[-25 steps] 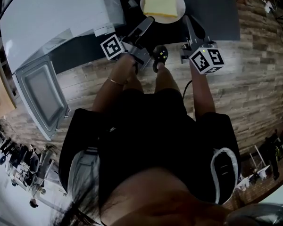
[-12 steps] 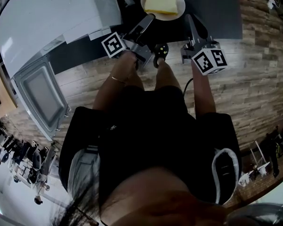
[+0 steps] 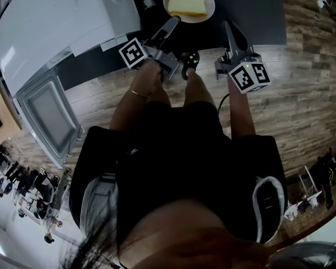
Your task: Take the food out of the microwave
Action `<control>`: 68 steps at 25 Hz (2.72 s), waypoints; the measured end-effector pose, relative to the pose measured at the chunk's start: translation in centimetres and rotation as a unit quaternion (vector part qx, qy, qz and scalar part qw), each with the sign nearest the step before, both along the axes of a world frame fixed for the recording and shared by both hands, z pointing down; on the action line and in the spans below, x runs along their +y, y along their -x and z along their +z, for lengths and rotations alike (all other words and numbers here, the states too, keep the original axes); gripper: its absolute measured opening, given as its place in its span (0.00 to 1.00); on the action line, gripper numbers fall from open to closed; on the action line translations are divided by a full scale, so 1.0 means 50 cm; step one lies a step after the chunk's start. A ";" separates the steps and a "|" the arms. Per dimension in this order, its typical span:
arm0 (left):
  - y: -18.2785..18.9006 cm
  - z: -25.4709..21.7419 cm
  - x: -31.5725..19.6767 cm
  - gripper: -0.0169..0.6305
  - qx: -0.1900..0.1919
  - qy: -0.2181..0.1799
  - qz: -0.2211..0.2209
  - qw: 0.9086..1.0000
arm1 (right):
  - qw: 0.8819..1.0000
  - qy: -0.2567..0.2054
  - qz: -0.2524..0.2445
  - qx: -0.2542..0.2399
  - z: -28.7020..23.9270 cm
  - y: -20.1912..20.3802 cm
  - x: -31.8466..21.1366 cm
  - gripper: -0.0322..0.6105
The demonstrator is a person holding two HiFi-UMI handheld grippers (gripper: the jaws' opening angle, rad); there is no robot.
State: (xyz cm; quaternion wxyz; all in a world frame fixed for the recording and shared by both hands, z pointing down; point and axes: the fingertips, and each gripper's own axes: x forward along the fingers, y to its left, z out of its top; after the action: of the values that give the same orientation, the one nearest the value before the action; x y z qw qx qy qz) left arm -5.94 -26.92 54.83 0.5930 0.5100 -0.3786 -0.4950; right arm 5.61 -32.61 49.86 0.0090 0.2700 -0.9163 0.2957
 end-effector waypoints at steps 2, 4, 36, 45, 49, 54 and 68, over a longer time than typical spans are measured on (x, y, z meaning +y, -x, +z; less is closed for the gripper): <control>-0.001 0.004 -0.001 0.06 -0.001 0.003 0.000 1.000 | 1.000 0.000 0.004 -0.003 -0.001 -0.006 -0.003 0.04; -0.002 0.006 -0.003 0.06 -0.005 0.007 0.001 1.000 | 1.000 0.001 0.011 -0.007 -0.004 -0.013 -0.007 0.04; 0.008 0.035 -0.024 0.06 -0.072 0.106 -0.006 0.992 | 0.998 -0.006 0.056 -0.020 -0.057 -0.086 -0.011 0.04; 0.021 0.055 -0.017 0.06 -0.118 0.153 -0.006 0.981 | 0.997 -0.011 0.070 -0.026 -0.067 -0.107 -0.009 0.04; 0.023 0.061 -0.016 0.06 -0.133 0.171 -0.004 0.976 | 0.996 -0.010 0.077 -0.032 -0.068 -0.116 -0.008 0.04; 0.028 0.067 -0.016 0.06 -0.153 0.194 -0.007 0.969 | 0.996 -0.010 0.087 -0.037 -0.070 -0.132 -0.010 0.04; 0.031 0.070 -0.016 0.19 -0.210 0.222 -0.004 0.952 | 0.994 -0.010 0.099 -0.041 -0.076 -0.163 -0.008 0.04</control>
State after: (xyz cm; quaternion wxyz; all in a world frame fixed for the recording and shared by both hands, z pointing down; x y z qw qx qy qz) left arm -7.49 -27.73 58.32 0.5967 0.4564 -0.5964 -0.2827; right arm 13.77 -33.03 46.05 -0.0611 0.3469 -0.8877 0.2966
